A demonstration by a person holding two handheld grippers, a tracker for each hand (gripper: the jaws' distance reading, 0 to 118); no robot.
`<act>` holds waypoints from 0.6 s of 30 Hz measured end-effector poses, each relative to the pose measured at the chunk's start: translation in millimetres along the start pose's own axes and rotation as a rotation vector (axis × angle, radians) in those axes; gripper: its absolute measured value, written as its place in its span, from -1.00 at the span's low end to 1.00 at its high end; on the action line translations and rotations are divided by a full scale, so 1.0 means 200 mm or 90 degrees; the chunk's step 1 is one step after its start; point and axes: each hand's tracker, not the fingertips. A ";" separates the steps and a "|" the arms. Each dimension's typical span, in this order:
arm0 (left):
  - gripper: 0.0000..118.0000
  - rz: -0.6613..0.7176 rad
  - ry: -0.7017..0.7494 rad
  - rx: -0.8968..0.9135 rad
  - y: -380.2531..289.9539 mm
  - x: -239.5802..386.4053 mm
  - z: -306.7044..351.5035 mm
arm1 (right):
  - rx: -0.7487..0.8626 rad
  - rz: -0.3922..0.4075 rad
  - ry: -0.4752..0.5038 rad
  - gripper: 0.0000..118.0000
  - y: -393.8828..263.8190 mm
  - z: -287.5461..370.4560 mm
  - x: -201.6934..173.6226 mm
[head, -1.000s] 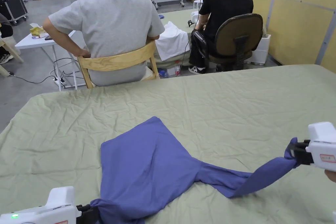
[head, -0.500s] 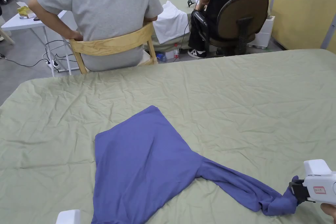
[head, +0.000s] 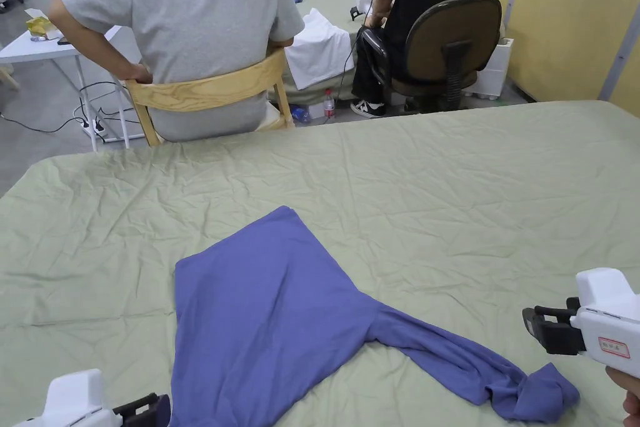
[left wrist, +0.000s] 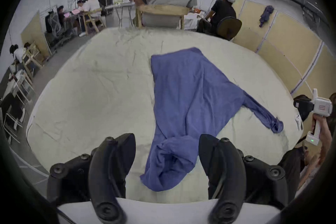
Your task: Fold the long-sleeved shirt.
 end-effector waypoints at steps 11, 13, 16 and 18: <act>-0.98 -0.053 -0.098 0.105 0.06 0.23 0.29 | 0.081 -0.019 0.082 -0.92 -0.07 0.35 -0.36; -1.00 -0.056 -0.095 0.102 0.08 0.25 0.28 | 0.076 -0.013 0.079 -0.95 -0.08 0.36 -0.40; -1.00 -0.053 -0.106 0.092 0.12 0.27 0.22 | 0.047 -0.008 0.096 -0.96 -0.08 0.33 -0.42; -1.00 -0.046 -0.110 0.097 0.16 0.28 0.17 | 0.016 0.039 0.092 -0.96 -0.05 0.29 -0.46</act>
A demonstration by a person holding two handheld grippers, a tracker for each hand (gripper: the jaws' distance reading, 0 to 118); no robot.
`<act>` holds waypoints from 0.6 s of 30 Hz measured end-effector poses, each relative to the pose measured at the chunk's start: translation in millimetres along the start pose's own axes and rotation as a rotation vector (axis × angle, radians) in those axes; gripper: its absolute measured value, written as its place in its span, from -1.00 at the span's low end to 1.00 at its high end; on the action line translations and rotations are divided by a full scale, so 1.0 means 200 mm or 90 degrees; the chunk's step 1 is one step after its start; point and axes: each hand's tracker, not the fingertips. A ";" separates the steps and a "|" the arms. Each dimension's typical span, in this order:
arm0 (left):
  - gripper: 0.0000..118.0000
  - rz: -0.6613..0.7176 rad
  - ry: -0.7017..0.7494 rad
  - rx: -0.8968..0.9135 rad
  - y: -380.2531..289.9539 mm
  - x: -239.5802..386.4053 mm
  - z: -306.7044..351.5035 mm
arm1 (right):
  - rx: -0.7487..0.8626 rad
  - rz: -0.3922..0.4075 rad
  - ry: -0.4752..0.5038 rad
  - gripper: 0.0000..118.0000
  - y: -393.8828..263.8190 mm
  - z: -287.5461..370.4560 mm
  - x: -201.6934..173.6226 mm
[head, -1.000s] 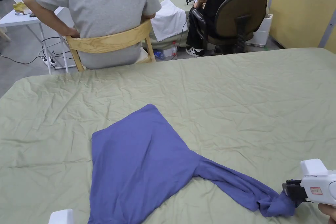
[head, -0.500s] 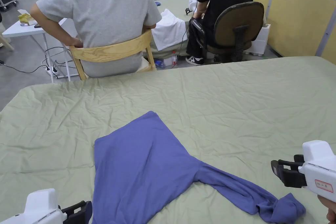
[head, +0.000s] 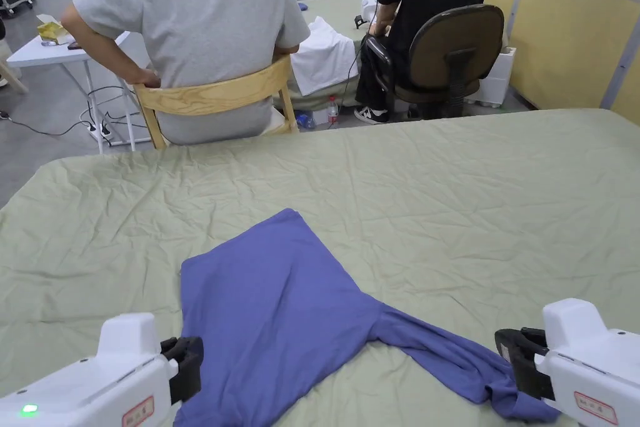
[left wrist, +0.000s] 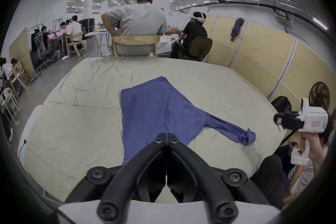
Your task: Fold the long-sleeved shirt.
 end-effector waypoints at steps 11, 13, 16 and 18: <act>-1.00 0.006 -0.029 -0.031 0.16 0.02 -0.34 | -0.123 0.235 0.065 0.13 0.23 -0.62 -0.10; -1.00 0.010 -0.033 -0.035 0.17 0.01 -0.40 | -0.128 0.285 0.082 0.10 0.26 -0.75 -0.11; -1.00 0.012 -0.030 -0.050 0.18 -0.01 -0.49 | -0.163 0.283 0.105 0.10 0.31 -0.98 -0.10; -1.00 0.016 -0.031 -0.060 0.18 0.00 -0.52 | -0.179 0.301 0.113 0.10 0.33 -1.13 -0.11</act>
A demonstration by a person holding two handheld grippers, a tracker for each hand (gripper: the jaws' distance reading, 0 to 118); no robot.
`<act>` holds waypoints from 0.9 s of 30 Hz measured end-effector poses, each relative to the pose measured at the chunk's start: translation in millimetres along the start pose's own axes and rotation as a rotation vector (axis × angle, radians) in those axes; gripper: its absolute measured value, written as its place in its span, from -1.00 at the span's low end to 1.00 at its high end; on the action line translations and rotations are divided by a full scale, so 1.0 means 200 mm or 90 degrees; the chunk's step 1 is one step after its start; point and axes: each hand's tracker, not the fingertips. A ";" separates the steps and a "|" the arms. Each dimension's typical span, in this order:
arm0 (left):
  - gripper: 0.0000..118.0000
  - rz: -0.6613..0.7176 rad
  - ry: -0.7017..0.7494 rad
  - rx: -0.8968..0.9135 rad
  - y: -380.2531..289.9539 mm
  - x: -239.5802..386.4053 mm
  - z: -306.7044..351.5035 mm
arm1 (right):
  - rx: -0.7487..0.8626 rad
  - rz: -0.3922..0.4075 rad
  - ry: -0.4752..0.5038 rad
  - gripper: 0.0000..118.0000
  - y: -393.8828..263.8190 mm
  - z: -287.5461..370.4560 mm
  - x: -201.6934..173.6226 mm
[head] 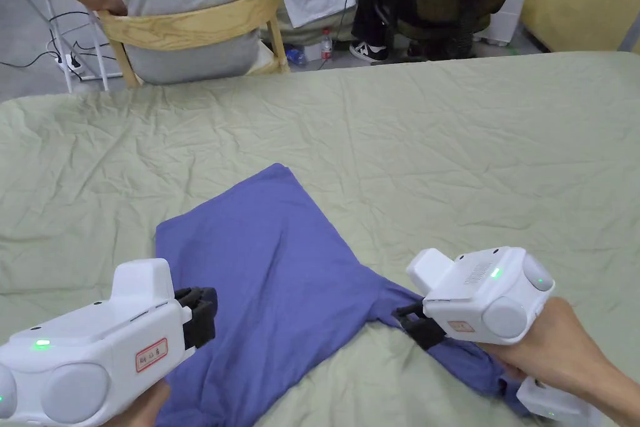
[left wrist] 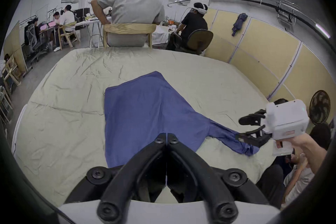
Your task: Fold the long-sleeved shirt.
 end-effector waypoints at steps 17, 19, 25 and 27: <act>-0.81 -0.012 0.022 -0.064 0.05 -0.05 -0.35 | -0.117 -0.068 0.072 -0.81 0.05 -0.57 0.13; -0.03 -0.057 0.050 -0.073 0.12 -0.04 -0.43 | -0.115 -0.064 0.070 -0.81 0.04 -0.59 0.12; 0.39 -0.163 0.021 -0.114 0.41 -0.07 -0.82 | -0.107 -0.065 0.089 -0.81 0.02 -0.60 0.15; 0.39 -0.189 0.004 -0.131 0.52 -0.08 -0.98 | -0.108 -0.067 0.097 -0.81 0.01 -0.61 0.16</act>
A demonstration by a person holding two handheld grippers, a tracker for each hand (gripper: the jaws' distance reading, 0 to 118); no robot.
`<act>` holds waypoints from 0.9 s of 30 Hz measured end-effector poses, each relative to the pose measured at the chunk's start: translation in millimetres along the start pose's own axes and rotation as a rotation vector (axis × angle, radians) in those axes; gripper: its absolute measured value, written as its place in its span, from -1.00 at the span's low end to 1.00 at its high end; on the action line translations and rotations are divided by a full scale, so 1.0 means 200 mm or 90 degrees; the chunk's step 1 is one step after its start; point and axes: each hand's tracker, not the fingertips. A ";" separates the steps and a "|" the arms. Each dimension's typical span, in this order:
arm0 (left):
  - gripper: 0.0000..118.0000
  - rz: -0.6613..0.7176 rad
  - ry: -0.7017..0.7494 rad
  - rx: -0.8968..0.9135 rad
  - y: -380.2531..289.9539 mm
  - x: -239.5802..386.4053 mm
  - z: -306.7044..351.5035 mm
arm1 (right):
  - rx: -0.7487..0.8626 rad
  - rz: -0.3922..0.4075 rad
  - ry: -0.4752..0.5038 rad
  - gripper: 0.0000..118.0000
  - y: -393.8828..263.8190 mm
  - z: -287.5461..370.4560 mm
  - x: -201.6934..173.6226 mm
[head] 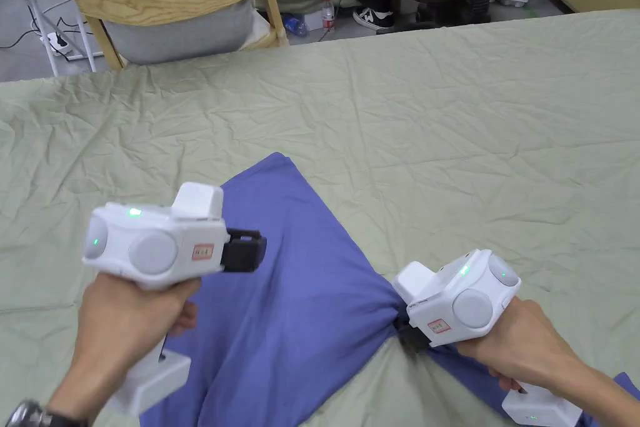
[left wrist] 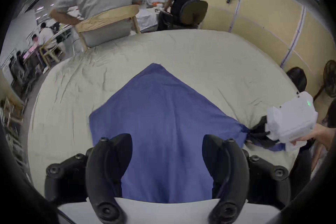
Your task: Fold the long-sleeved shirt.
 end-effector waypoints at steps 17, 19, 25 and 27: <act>0.34 -0.110 -0.001 -0.125 0.78 -0.20 -1.27 | 0.016 0.002 0.038 -0.81 -0.03 -0.02 0.05; 0.31 -0.104 -0.015 -0.140 0.76 -0.20 -1.36 | 0.019 -0.009 0.043 -0.81 -0.04 -0.02 0.06; -0.16 -0.106 -0.023 -0.121 0.68 -0.13 -1.23 | 0.009 -0.001 0.052 -0.81 -0.02 -0.03 0.07; -0.63 -0.109 -0.024 -0.130 0.68 -0.08 -1.20 | 0.006 -0.006 0.056 -0.81 -0.01 -0.03 0.07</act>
